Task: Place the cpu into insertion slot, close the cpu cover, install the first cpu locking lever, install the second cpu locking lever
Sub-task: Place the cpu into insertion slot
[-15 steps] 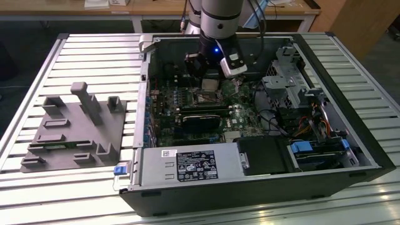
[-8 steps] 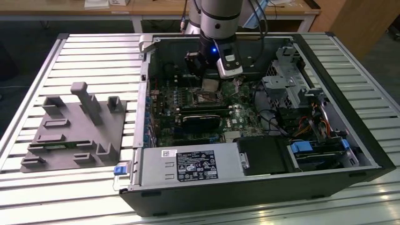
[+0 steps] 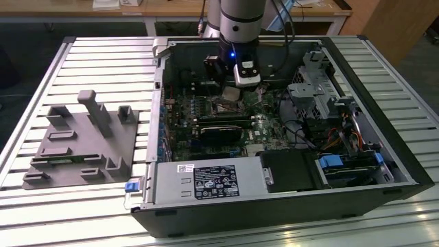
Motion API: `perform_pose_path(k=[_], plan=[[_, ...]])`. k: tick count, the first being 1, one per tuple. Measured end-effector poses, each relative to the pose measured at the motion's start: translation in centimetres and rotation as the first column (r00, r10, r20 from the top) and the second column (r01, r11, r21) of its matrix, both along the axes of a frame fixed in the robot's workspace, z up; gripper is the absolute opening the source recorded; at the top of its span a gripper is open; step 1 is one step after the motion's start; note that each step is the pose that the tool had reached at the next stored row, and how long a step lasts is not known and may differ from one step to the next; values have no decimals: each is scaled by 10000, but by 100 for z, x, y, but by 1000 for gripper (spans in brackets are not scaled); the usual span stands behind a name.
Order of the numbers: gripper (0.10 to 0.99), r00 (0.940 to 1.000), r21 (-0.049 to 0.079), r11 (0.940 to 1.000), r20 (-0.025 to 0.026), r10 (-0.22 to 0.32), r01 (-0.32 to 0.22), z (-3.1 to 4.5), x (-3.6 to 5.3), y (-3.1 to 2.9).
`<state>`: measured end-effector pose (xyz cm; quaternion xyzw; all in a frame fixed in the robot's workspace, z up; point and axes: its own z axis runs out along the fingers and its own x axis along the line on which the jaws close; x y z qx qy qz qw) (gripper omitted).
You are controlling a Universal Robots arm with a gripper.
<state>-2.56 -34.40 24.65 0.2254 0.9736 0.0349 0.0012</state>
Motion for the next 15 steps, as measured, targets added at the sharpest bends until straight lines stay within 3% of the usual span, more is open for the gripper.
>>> perform_pose_path(k=[4, 8, 12, 15], plan=[[537, 9975, -3, 9975, 1, -700, 700, -3, 0, 0], [537, 9900, -8, 9900, 1, -1409, 1409, -6, 0, 0], [537, 9777, -13, 9777, 2, -2100, 2100, -8, 0, 0], [537, 9653, -18, 9653, 3, -2613, 2613, -10, 0, 0]])
